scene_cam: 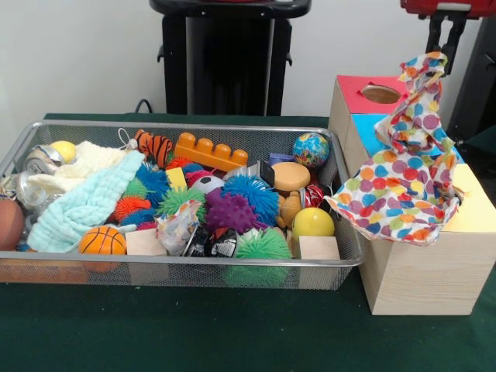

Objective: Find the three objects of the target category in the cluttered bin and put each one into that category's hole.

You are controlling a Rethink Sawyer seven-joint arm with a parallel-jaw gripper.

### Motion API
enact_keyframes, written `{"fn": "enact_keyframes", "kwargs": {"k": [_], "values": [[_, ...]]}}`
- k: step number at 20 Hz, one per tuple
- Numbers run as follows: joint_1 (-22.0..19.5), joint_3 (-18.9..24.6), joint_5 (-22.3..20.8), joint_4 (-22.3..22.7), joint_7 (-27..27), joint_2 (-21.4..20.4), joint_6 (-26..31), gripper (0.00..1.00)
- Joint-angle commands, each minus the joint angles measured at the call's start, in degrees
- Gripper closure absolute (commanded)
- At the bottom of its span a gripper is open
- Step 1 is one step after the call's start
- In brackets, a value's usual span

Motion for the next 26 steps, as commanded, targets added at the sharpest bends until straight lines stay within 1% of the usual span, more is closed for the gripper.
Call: {"fn": "enact_keyframes", "kwargs": {"k": [1,3,6,8,10,12,14,17,18,19,21,23,26], "values": [[-0.04,-0.59,-0.05,-2.54,9.71,4.19,-2.73,1.00],[-0.17,-0.42,0.14,-2.31,9.50,4.24,-3.77,1.00],[-0.75,0.30,1.01,-3.65,8.46,3.53,-2.47,1.00],[-0.51,0.44,1.51,-5.69,7.84,1.89,1.45,1.00],[-0.02,0.13,1.45,-8.34,7.46,0.35,6.65,1.00],[0.30,-0.08,1.03,-10.52,7.11,-0.08,9.41,1.00],[0.11,0.24,1.31,-11.37,6.96,0.08,9.46,1.00],[0.09,0.33,1.01,-11.88,6.85,0.89,8.07,1.00],[0.25,0.12,0.73,-12.51,6.80,0.83,8.51,1.00],[0.19,0.08,0.62,-13.98,6.51,0.92,10.23,1.00],[0.29,-0.17,0.54,-15.43,6.11,-0.19,13.56,1.00],[0.31,-0.37,0.79,-15.74,5.91,-1.53,16.15,1.00],[-0.33,0.05,0.96,-16.26,5.04,-1.84,16.98,1.00]]}}
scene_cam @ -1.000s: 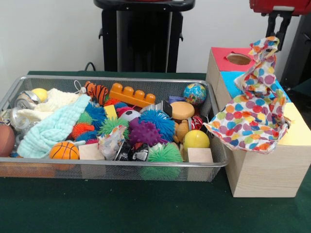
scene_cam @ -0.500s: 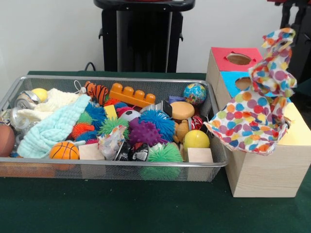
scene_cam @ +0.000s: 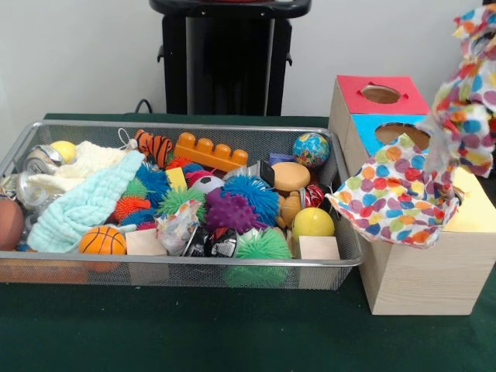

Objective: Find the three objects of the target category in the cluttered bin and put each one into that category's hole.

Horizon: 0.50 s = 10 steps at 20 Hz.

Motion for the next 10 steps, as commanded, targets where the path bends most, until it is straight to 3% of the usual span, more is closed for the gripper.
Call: {"fn": "enact_keyframes", "kwargs": {"k": [1,4,10], "values": [[-1.10,0.47,0.85,-3.50,4.93,-1.31,10.92,1.00],[-1.43,0.40,0.52,-1.92,4.91,-0.94,8.42,1.00],[-1.95,0.17,-0.10,6.87,5.57,0.55,-0.82,1.00]]}}
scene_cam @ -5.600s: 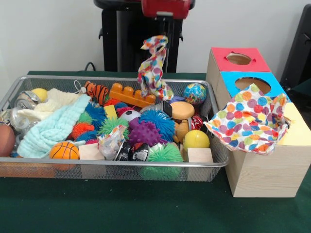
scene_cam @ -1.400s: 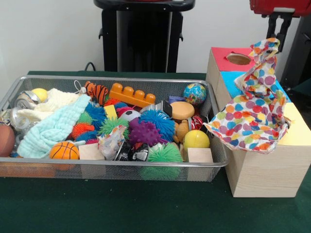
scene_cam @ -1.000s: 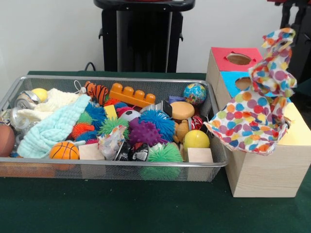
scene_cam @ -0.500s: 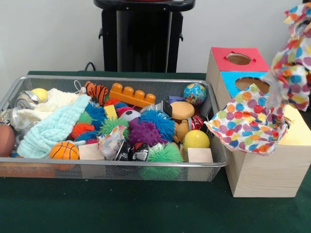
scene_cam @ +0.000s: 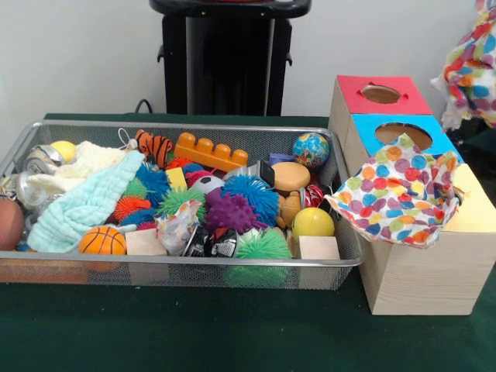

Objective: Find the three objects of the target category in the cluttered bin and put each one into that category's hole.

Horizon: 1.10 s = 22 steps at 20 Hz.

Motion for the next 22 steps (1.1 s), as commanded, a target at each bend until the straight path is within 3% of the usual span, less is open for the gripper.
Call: {"fn": "enact_keyframes", "kwargs": {"k": [1,14,22], "values": [[-2.09,0.39,0.20,10.28,5.94,2.53,-5.68,1.00],[-3.70,1.81,0.33,16.32,5.37,6.10,-16.61,1.00],[-4.75,1.99,-0.30,18.07,3.61,6.80,-18.22,1.00]]}}
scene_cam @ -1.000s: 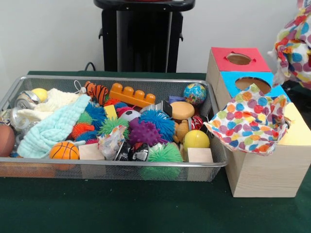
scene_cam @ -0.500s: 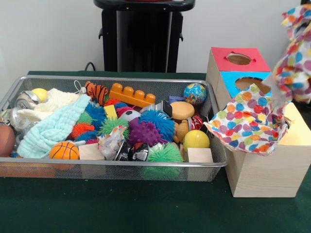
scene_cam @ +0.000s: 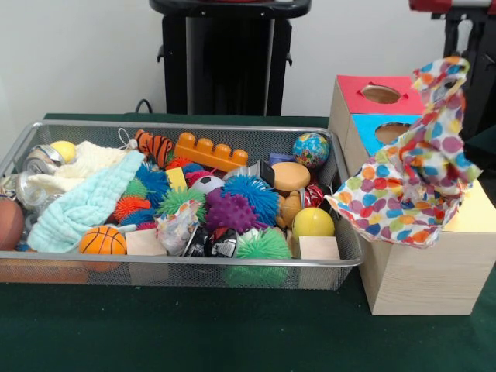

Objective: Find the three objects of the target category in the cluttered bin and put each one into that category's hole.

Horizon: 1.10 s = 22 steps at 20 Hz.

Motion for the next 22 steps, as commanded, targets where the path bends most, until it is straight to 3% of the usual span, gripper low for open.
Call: {"fn": "enact_keyframes", "kwargs": {"k": [1,7,16,22], "values": [[-2.72,2.08,-0.54,8.48,3.42,3.00,-2.23,1.00],[-3.28,2.75,-0.64,10.71,3.33,4.05,-3.54,1.00],[-3.34,3.81,-0.48,14.63,5.61,8.01,-10.16,1.00],[-2.68,3.76,0.24,13.67,5.91,8.77,-10.93,1.00]]}}
